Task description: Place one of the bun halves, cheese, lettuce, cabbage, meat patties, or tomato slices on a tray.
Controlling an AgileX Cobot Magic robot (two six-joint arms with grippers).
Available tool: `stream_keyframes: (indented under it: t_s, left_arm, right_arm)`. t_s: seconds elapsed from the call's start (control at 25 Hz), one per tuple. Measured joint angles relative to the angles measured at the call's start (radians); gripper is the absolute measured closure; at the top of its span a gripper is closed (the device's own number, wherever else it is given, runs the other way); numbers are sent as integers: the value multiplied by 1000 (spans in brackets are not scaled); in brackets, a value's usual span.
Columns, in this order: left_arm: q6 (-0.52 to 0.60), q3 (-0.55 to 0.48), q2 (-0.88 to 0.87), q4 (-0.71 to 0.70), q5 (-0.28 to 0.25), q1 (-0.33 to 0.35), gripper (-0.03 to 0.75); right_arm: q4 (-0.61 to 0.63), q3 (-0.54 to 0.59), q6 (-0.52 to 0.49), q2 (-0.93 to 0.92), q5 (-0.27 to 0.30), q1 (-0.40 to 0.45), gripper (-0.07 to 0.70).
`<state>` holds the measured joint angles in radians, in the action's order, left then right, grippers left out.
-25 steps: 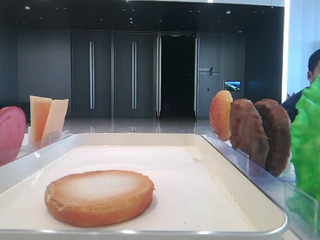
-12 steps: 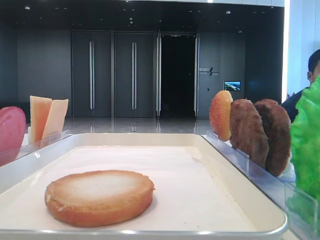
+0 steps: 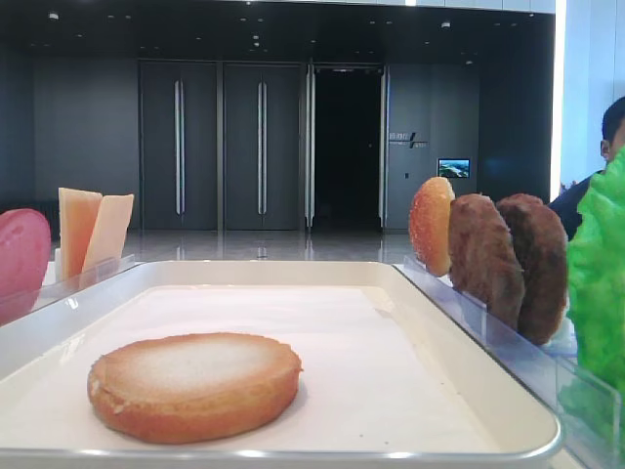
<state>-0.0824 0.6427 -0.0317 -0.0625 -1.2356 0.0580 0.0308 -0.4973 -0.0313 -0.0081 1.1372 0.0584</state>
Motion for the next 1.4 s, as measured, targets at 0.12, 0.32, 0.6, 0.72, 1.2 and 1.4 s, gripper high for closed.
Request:
stream_keyframes:
  t_s: [0.12, 0.32, 0.6, 0.72, 1.2, 1.4]
  left_arm:
    - [61, -66, 46, 56, 43, 0, 314]
    - [127, -151, 48, 92, 110, 0, 318]
    - [150, -169, 48, 99, 120, 0, 324]
    - [150, -169, 48, 98, 120, 0, 324]
    - [150, -169, 48, 98, 120, -130, 324]
    - [150, -169, 48, 98, 121, -133, 324]
  right_arm:
    - [0, 0, 0, 0, 0, 0, 248]
    - [0, 0, 0, 0, 0, 0, 248]
    - [0, 0, 0, 0, 0, 0, 248]
    - [0, 0, 0, 0, 0, 0, 248]
    - [0, 0, 0, 0, 0, 0, 248]
    - [0, 0, 0, 0, 0, 0, 248]
